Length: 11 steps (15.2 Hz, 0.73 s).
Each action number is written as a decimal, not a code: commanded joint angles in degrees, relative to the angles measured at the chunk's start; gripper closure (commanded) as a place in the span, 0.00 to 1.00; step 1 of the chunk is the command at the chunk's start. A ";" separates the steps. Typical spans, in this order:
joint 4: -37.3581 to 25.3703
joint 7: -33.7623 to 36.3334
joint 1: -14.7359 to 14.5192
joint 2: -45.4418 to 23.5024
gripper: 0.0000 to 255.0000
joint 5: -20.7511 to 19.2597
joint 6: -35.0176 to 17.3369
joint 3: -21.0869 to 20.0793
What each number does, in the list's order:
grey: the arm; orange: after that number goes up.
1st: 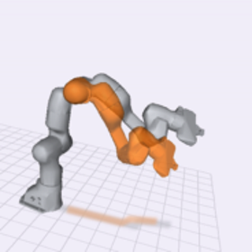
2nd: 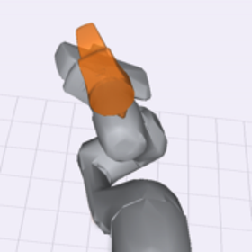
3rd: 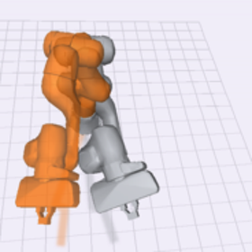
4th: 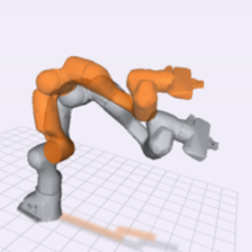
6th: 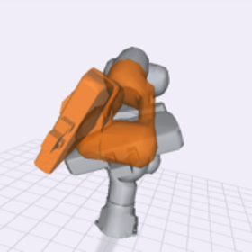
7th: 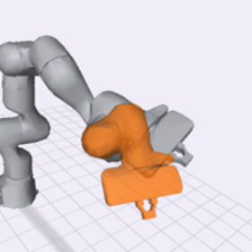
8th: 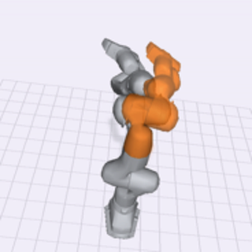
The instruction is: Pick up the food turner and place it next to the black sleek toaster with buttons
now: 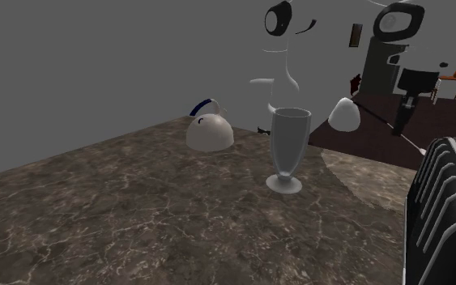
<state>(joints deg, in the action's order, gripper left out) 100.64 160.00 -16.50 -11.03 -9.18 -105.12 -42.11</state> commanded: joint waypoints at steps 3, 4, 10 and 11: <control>2.32 0.55 -0.12 -0.86 1.00 -0.73 -2.96 0.20; 2.86 0.69 -0.15 -1.08 1.00 -0.92 -3.66 0.25; 5.84 1.69 -0.45 -2.68 1.00 -2.28 -7.77 0.66; 6.29 1.88 -0.51 -2.99 1.00 -2.54 -8.44 0.74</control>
<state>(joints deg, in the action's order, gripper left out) 106.40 161.78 -17.02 -13.72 -11.46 -112.78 -41.49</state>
